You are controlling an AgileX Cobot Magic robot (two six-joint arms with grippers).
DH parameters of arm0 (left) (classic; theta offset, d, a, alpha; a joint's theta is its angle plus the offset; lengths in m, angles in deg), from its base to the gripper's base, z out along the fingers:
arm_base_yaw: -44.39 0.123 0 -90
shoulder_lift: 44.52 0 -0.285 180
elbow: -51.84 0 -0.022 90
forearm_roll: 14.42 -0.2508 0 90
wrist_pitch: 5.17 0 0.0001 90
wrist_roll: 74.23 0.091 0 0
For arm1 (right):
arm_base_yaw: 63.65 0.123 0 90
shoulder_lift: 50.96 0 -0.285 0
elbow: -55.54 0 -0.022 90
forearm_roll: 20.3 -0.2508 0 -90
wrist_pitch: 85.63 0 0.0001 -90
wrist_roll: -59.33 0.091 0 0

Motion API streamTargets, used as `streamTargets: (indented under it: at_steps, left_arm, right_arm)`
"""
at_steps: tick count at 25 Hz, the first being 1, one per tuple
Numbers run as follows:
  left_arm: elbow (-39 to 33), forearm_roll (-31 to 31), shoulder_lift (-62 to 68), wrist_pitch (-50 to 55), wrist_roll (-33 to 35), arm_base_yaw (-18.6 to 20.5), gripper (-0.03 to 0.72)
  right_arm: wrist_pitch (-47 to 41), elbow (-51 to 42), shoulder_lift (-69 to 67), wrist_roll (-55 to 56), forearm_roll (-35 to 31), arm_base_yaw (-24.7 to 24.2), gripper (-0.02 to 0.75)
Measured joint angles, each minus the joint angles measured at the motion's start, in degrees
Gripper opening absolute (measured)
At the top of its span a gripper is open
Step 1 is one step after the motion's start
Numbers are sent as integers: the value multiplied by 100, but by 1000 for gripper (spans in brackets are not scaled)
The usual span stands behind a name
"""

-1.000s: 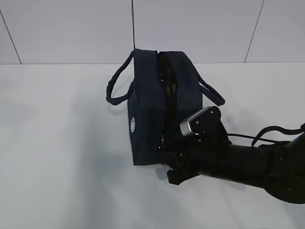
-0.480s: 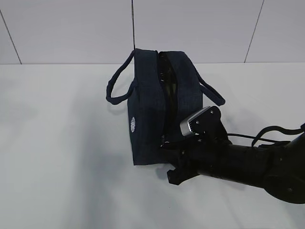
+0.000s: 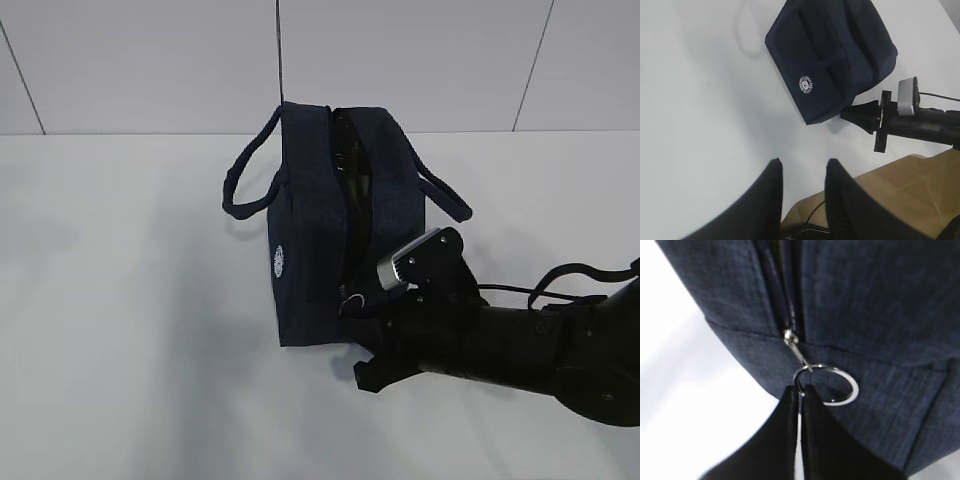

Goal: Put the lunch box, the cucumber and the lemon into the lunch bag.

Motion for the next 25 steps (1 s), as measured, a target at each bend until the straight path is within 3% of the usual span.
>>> streamTargets:
  at_steps: [7,12,14,20,25]
  left_arm:
    - [0,-10,0,-12,0,0,208]
    - [0,-10,0,-70,0,0,208]
    - [0,-10,0,-95,0,0,208]
    - [0,-10,0,-95,0,0,208]
    - [0,-10,0,-95,0,0,208]
  right_arm:
    - [-311,-52,299,85,10,0,0]
    - [-730,-61,363,94,-399,0,15]
    - [-756,-61,363,94,-478,0,69]
    - [-524,-61,363,94,-402,0,393]
    - [-485,-61,363,94,257,0,459]
